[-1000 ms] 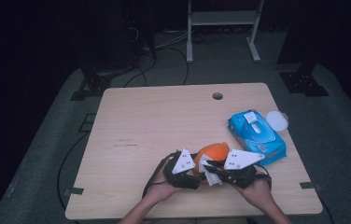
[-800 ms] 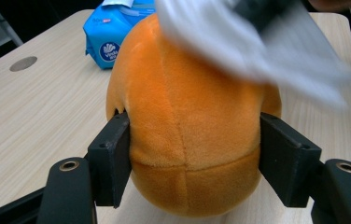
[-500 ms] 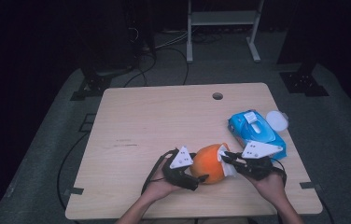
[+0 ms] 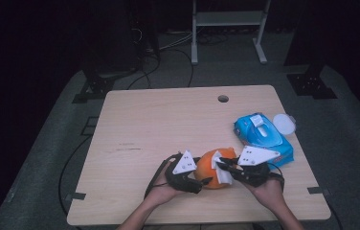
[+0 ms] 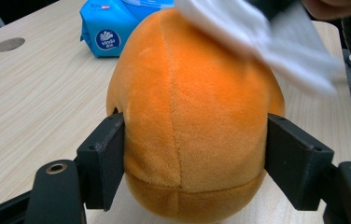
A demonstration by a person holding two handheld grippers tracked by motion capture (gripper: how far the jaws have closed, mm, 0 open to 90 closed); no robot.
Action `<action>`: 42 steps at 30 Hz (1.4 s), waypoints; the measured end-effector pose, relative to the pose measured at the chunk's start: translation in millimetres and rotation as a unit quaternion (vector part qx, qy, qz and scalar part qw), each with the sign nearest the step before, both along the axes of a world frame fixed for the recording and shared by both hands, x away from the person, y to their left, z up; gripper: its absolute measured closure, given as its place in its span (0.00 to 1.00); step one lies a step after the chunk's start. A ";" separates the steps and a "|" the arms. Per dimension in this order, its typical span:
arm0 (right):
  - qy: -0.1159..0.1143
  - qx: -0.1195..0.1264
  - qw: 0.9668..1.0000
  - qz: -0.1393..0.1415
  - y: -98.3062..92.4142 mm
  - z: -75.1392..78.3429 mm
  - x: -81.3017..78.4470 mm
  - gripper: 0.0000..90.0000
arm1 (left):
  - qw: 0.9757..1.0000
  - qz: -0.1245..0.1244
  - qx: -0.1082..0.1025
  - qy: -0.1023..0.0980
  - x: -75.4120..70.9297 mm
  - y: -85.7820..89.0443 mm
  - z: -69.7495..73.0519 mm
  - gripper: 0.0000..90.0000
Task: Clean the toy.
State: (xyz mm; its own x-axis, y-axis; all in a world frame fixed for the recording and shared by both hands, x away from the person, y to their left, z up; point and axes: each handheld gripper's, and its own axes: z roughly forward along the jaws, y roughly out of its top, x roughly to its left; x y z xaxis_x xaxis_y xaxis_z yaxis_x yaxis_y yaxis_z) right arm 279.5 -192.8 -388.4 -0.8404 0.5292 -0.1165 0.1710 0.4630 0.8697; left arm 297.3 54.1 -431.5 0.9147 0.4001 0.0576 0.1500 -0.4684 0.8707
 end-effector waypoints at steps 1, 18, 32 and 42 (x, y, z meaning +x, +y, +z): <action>-0.001 -0.002 1.000 -0.009 -5.0 -0.7 1.7 0.90 | 1.000 0.003 -0.003 0.007 0.9 0.0 0.2 0.27; -0.005 -0.010 1.000 -0.011 0.6 5.5 0.5 0.90 | 0.999 -0.019 0.013 -0.035 -8.6 -5.7 0.1 0.30; 0.011 -0.008 1.000 -0.002 3.8 -0.2 -4.1 0.90 | 0.999 0.020 -0.023 0.017 3.0 3.8 0.9 0.30; 0.019 -0.006 1.000 0.018 15.2 -0.2 -7.2 0.90 | 0.999 -0.019 -0.018 -0.023 -8.1 -2.6 4.2 0.31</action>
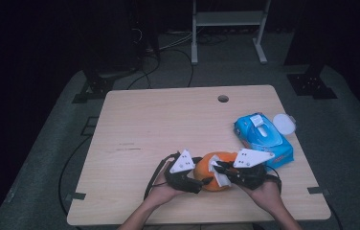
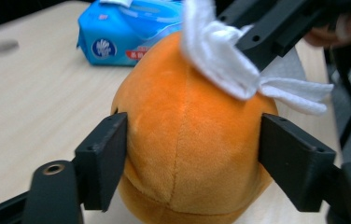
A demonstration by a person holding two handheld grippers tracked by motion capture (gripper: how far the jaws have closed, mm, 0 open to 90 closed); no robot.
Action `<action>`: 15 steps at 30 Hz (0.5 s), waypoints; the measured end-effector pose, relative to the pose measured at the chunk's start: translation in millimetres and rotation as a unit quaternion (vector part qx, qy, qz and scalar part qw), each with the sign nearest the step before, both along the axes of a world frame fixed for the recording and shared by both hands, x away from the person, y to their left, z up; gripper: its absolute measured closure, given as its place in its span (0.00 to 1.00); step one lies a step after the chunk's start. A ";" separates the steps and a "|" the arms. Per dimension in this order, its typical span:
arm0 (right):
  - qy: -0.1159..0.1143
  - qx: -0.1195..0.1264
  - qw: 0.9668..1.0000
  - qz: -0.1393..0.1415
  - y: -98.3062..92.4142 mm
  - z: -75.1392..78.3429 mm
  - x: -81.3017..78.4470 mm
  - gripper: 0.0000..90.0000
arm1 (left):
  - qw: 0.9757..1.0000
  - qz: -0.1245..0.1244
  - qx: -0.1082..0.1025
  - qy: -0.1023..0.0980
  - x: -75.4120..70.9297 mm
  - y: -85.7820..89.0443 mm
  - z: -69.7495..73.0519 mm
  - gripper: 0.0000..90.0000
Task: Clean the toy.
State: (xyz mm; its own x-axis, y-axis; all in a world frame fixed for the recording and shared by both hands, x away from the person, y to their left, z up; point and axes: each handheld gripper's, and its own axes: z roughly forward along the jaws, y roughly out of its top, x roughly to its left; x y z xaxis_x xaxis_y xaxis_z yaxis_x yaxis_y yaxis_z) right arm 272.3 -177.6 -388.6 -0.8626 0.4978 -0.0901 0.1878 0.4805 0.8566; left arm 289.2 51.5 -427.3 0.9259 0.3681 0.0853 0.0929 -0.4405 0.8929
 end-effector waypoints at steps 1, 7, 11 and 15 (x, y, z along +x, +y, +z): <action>0.003 0.008 1.000 0.010 2.5 1.1 -1.5 0.90 | 1.000 -0.014 0.010 -0.026 -5.4 -4.1 -0.2 0.32; -0.013 -0.015 1.000 0.018 11.5 3.0 -2.8 0.90 | 0.997 -0.033 0.033 -0.061 -11.1 -6.1 -3.5 0.37; -0.007 -0.003 1.000 -0.016 -13.8 4.0 7.5 0.90 | 0.998 -0.030 0.031 -0.053 -6.9 -1.8 -4.6 0.38; 0.003 0.007 0.999 -0.039 -32.2 0.9 11.3 0.90 | 0.999 -0.018 0.024 -0.024 2.6 5.6 -4.4 0.37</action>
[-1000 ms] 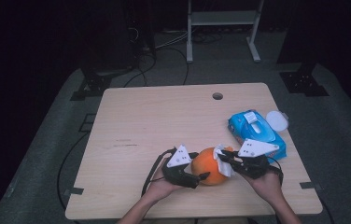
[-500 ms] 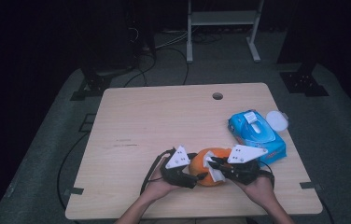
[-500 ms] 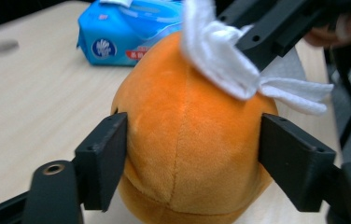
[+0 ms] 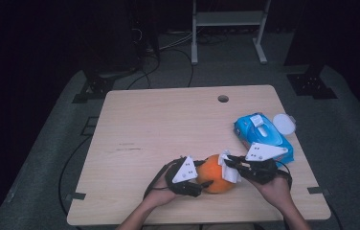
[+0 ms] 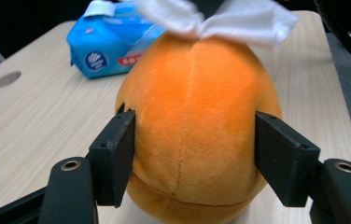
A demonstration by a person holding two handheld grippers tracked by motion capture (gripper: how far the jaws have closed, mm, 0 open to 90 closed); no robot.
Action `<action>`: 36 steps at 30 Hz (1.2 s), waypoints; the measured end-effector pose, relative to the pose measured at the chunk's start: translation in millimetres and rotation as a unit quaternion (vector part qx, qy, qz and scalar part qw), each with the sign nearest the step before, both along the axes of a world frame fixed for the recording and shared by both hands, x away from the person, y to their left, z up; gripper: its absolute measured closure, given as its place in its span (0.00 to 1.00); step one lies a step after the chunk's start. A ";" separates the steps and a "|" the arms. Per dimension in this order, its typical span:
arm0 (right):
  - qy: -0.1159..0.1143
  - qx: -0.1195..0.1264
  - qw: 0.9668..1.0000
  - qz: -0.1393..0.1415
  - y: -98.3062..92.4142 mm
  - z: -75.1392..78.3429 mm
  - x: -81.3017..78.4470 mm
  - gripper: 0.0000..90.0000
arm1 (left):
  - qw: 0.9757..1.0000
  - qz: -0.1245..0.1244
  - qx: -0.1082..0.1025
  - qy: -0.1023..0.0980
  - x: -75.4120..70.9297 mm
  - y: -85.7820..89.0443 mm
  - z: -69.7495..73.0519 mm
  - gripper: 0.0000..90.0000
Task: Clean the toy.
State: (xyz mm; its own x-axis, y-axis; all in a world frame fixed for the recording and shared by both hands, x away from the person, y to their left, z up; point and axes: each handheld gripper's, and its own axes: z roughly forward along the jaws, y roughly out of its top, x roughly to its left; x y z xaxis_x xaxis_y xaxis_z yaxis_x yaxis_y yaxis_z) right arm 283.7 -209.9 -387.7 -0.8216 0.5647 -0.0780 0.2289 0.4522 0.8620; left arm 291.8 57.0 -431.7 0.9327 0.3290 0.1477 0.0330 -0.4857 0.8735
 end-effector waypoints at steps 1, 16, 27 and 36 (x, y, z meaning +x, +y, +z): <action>0.005 0.004 1.000 -0.002 -0.6 -1.8 0.0 0.90 | 1.000 0.004 -0.003 0.008 1.9 1.1 0.1 0.35; -0.003 -0.010 0.998 0.060 48.2 -4.9 -15.9 0.90 | 1.000 -0.007 0.004 0.001 -5.0 -5.3 1.5 0.33; -0.004 -0.009 1.000 -0.010 -1.3 -3.5 -3.7 0.90 | 0.999 0.013 -0.022 0.044 7.6 4.8 -0.1 0.27; -0.020 -0.016 0.999 0.028 25.3 -2.0 -13.3 0.90 | 0.999 0.005 -0.001 0.037 4.3 1.8 1.5 0.29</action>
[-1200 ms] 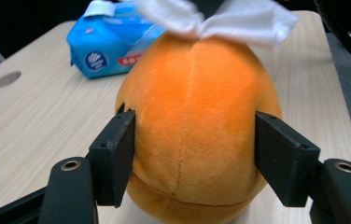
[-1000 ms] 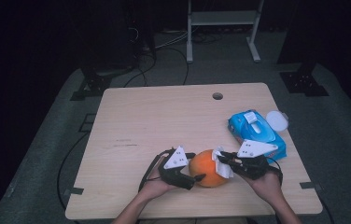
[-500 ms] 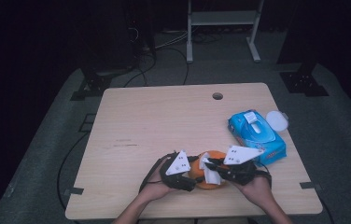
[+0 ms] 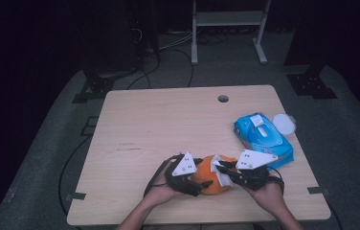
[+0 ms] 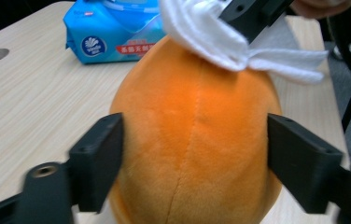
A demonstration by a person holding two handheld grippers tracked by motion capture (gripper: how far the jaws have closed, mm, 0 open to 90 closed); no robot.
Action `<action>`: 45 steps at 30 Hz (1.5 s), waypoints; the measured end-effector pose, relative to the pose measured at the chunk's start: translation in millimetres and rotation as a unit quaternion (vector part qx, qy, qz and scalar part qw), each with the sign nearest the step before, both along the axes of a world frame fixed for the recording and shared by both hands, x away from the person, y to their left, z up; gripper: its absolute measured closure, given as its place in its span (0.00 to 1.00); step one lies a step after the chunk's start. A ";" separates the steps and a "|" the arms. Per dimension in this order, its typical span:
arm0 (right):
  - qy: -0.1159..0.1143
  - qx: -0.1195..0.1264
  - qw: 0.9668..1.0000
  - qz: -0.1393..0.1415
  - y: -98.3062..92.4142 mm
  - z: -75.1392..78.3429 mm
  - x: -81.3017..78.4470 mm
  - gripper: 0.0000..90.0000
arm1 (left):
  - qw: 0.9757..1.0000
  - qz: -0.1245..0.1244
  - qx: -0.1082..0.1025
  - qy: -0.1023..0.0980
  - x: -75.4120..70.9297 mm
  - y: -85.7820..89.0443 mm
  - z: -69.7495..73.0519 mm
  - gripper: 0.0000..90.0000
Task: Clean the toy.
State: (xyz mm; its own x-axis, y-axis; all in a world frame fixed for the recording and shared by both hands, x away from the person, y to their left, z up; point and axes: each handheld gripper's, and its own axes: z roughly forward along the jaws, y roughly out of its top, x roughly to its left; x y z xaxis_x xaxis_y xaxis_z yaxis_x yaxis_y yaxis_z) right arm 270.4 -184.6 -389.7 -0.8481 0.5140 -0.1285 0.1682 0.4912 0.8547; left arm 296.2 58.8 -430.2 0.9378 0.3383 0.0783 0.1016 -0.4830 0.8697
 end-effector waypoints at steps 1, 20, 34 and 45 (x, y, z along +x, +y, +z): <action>0.004 0.002 1.000 0.000 -1.7 0.6 0.9 0.90 | 1.000 0.000 -0.002 0.001 0.7 1.9 -0.5 0.31; 0.023 0.035 0.999 0.026 -5.5 -6.1 6.8 0.90 | 1.000 -0.015 -0.011 0.013 4.4 9.5 -6.1 0.32; 0.035 0.070 0.997 0.003 -30.1 -13.4 9.8 0.90 | 0.999 -0.017 -0.016 0.033 11.1 23.4 -12.7 0.33; 0.056 0.056 0.996 -0.048 -47.8 -22.6 20.2 0.89 | 0.999 -0.021 -0.018 0.035 12.1 25.9 -13.9 0.33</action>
State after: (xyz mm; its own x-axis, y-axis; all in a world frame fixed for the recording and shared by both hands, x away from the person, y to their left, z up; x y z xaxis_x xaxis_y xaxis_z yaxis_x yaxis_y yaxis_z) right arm 290.6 -232.4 -412.3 -0.8000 0.5994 0.0263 0.3068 0.3711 0.8764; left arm 308.2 84.7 -444.1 0.9537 0.3006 0.0003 0.1438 -0.4572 0.8777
